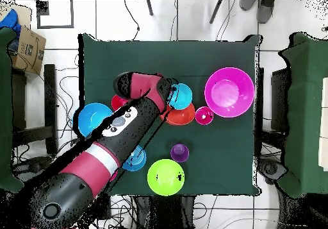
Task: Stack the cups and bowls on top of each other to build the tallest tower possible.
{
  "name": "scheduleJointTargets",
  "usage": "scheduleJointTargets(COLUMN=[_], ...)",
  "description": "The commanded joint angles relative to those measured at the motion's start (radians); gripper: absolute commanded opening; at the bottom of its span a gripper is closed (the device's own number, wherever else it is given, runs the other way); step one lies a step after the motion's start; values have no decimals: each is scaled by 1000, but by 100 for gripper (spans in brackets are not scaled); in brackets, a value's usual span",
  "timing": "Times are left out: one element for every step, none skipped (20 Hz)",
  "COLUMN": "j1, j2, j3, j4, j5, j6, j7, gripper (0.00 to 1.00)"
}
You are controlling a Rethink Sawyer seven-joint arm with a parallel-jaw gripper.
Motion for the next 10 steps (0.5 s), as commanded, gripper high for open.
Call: scheduleJointTargets(j1=[-12, -12, -11, -12, -13, -15, -18, -20, -24, -27], j2=[-74, -83, -95, -112, -128, -148, -167, -184, -202, -212], j3=[97, 99, 102, 106, 107, 110, 114, 116, 117, 118], j4=[-36, -29, -21, -12, -5, 2, 8, 14, 18, 20], j5=[17, 15, 11, 6, -2, -7, -12, -17, -25, -29], j6=[185, 191, 194, 202, 213, 232, 252, 268, 281, 290], j7=[176, 170, 162, 147, 131, 117, 103, 89, 72, 63], gripper=[0, 0, 0, 0, 0, 0, 0, 0, 0, 0])
